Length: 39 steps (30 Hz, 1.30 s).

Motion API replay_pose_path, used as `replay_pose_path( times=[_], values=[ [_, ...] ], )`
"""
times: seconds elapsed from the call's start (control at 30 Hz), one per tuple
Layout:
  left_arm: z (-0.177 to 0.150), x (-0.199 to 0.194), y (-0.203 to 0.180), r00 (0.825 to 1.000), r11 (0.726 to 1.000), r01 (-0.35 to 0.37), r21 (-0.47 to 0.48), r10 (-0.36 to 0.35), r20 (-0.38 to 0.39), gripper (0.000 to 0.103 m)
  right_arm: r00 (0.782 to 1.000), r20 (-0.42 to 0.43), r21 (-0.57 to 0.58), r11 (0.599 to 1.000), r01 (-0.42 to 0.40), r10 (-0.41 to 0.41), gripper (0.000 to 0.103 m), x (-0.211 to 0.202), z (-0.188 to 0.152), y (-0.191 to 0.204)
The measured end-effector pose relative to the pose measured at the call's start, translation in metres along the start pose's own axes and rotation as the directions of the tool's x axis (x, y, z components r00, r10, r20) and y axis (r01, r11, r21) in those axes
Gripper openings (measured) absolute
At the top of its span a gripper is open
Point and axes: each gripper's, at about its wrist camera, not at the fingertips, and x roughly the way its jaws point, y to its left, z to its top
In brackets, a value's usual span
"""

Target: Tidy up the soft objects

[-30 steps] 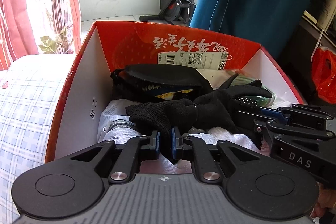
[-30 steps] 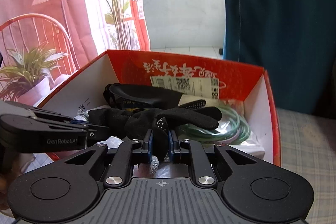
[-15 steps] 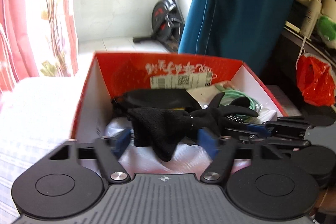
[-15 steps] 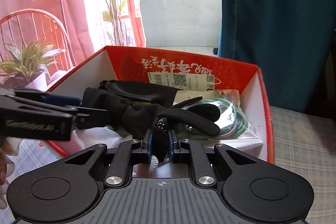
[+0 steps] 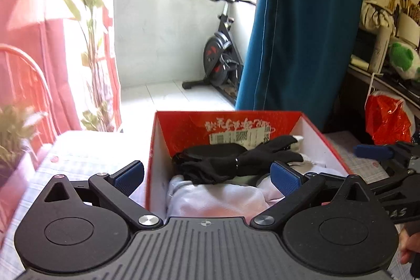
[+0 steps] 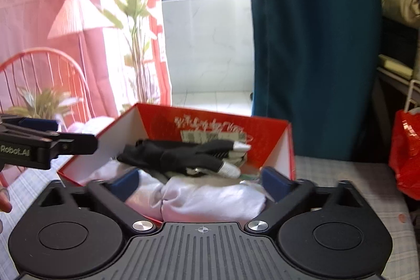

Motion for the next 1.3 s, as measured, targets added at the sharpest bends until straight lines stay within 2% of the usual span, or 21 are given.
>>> replay_pose_path(
  times=[0.17, 0.23, 0.4, 0.5, 0.63, 0.83, 1.03, 1.13, 1.3],
  values=[
    [0.004, -0.032, -0.007, 0.994, 0.996, -0.089, 0.028, 0.086, 0.066, 0.103, 1.0, 0.029, 0.022, 1.0, -0.003, 0.003, 0.103, -0.032, 0.011, 0.002],
    [0.008, -0.043, -0.004, 0.989, 0.992, -0.124, 0.01, 0.122, 0.085, 0.103, 0.999, 0.039, 0.04, 0.999, -0.015, 0.014, 0.103, -0.045, 0.016, 0.002],
    [0.018, -0.079, -0.004, 0.983, 0.993, -0.119, -0.003, 0.118, 0.138, 0.103, 0.996, 0.089, 0.011, 0.999, -0.031, 0.03, 0.103, -0.087, 0.029, 0.014],
    [0.025, -0.104, -0.01, 0.981, 0.991, -0.134, 0.02, 0.13, 0.145, 0.103, 0.991, 0.134, -0.012, 1.0, -0.017, 0.018, 0.103, -0.117, 0.037, 0.023],
    [0.03, -0.14, -0.024, 0.965, 0.981, -0.182, 0.06, 0.167, 0.201, 0.103, 0.976, 0.22, -0.04, 0.999, -0.001, 0.009, 0.103, -0.16, 0.047, 0.035],
    [0.035, -0.178, -0.037, 0.956, 0.982, -0.185, 0.036, 0.171, 0.239, 0.103, 0.953, 0.303, -0.014, 1.0, -0.016, 0.019, 0.103, -0.21, 0.055, 0.041],
    [0.032, -0.191, -0.048, 0.949, 0.981, -0.189, 0.046, 0.171, 0.263, 0.103, 0.948, 0.319, 0.017, 1.0, 0.01, -0.014, 0.103, -0.23, 0.049, 0.035],
    [0.03, -0.195, -0.052, 0.948, 0.98, -0.191, 0.052, 0.171, 0.27, 0.103, 0.948, 0.318, 0.037, 0.999, -0.002, -0.009, 0.103, -0.234, 0.046, 0.031],
    [0.028, -0.194, -0.052, 0.949, 0.98, -0.193, 0.046, 0.174, 0.261, 0.103, 0.95, 0.309, 0.04, 0.999, 0.022, -0.033, 0.103, -0.234, 0.045, 0.029]
  ],
)
